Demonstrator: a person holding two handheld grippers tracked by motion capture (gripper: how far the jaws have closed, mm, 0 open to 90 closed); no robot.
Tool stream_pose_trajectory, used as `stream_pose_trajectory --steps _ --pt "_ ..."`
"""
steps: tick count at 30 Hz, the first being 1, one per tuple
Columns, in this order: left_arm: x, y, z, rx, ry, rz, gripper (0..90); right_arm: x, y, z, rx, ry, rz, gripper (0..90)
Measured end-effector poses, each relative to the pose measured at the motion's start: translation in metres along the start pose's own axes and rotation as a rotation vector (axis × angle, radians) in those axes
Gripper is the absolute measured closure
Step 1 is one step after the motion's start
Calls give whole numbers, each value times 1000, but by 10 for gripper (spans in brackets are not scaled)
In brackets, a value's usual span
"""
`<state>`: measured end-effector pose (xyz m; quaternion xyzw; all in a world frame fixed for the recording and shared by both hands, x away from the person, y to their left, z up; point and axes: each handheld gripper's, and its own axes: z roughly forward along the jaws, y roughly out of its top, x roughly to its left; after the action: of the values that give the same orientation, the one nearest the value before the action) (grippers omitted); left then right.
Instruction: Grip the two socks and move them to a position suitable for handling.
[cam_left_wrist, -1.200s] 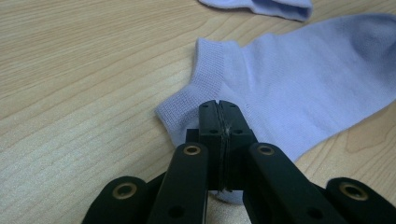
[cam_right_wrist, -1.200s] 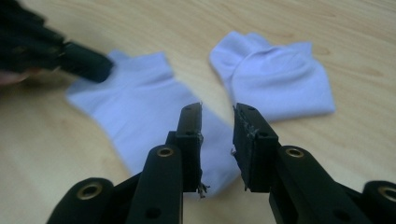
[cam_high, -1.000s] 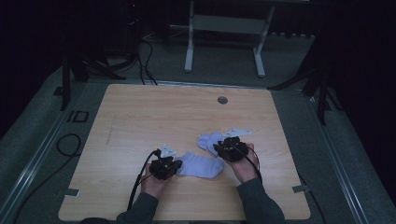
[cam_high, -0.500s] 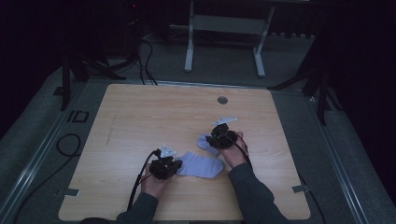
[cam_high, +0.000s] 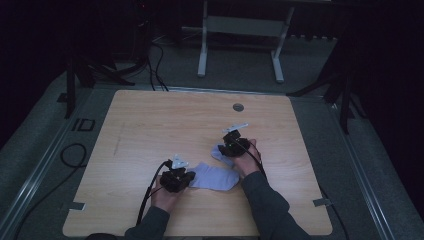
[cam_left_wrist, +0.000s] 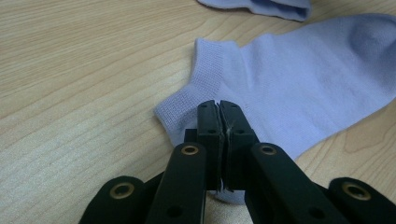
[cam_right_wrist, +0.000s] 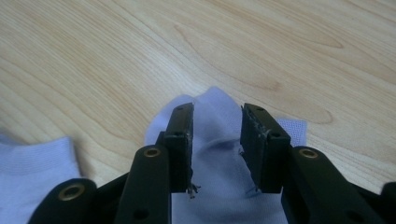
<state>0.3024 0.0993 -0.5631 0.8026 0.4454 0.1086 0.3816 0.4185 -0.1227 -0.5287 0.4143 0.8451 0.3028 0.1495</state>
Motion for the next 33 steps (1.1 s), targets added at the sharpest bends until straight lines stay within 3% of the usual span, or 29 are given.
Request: stream_pose_trajectory --steps 16,21,22,26,33 --pt "0 0 0 -2 -2 0 874 -3 0 16 56 -5 15 635" --pt "0 0 0 -2 -3 -1 873 -3 1 18 75 -15 21 686" --pt "0 0 0 -1 -2 1 872 -5 1 18 82 -17 20 780" --pt "0 0 0 -2 -2 0 872 -8 1 17 80 -20 23 846" --pt "0 0 0 -1 -2 1 872 -9 2 10 60 -20 19 885"
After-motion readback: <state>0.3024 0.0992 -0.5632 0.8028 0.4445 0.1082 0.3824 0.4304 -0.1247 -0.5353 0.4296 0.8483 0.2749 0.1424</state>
